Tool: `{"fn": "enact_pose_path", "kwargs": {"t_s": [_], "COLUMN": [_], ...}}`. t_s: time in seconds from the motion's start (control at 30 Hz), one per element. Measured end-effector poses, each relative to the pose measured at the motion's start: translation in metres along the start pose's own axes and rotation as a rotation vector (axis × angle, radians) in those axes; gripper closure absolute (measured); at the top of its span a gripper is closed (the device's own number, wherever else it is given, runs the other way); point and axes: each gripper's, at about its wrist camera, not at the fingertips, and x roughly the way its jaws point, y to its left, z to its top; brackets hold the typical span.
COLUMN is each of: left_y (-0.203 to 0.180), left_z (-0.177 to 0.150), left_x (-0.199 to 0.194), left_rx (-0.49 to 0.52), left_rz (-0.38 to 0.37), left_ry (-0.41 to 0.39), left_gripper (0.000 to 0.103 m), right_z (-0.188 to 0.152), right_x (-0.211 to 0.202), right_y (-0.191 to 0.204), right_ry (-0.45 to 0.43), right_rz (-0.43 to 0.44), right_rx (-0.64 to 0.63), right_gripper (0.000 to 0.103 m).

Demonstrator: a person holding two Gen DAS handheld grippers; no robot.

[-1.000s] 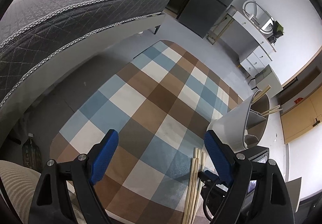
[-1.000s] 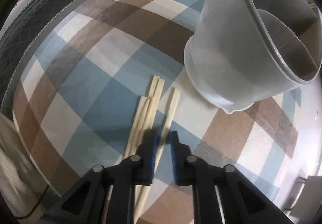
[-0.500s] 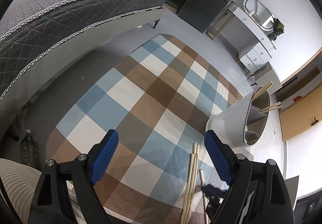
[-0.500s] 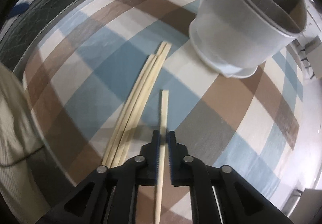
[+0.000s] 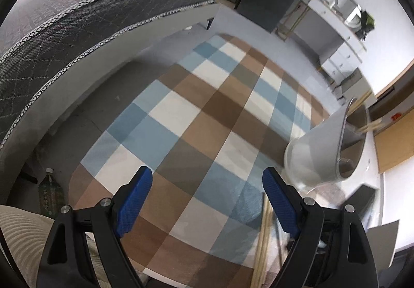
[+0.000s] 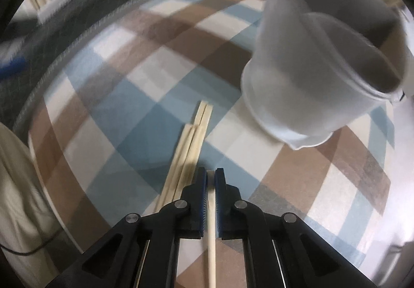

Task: Organize utensils
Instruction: 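Lift the right tool's chopstick while the left tool grasps a chopstick from the bundle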

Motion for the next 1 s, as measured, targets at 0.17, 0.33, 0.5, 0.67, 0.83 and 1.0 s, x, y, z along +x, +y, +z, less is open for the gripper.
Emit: {"fn": "enact_pose_path", "kwargs": {"t_s": [0.17,0.33,0.5,0.67,0.83,1.0], "left_y": [-0.024,-0.049,-0.065,-0.071,-0.073,-0.075], "left_z": [-0.019,-0.051,-0.070,-0.084,-0.088,-0.084], "left_x": [0.027,0.061,0.073,0.084,0.085,0.081], "left_rx": [0.138,0.257,0.317,0.358,0.358,0.315], "left_rz": [0.019,0.021,0.075,0.149,0.170,0.167], "left_ry": [0.100,0.249,0.268,0.277,0.279,0.259], "left_gripper": [0.019,0.019,0.019,0.019,0.019,0.019], "right_z": [-0.014,-0.042,-0.076,-0.092,-0.100,-0.097], "right_x": [-0.039,-0.078,-0.088,-0.097,-0.109,-0.110], "right_y": [-0.049,-0.108,-0.153,-0.177,-0.187,-0.189], "right_ry": [-0.154,-0.307,-0.392,-0.437,-0.493,-0.515], "right_rz": [0.058,0.146,0.242,0.298,0.314,0.304], "right_rx": [0.163,0.409,0.661,0.765,0.786,0.756], "right_gripper": [0.098,0.098,0.098,0.098,0.098,0.098]}}
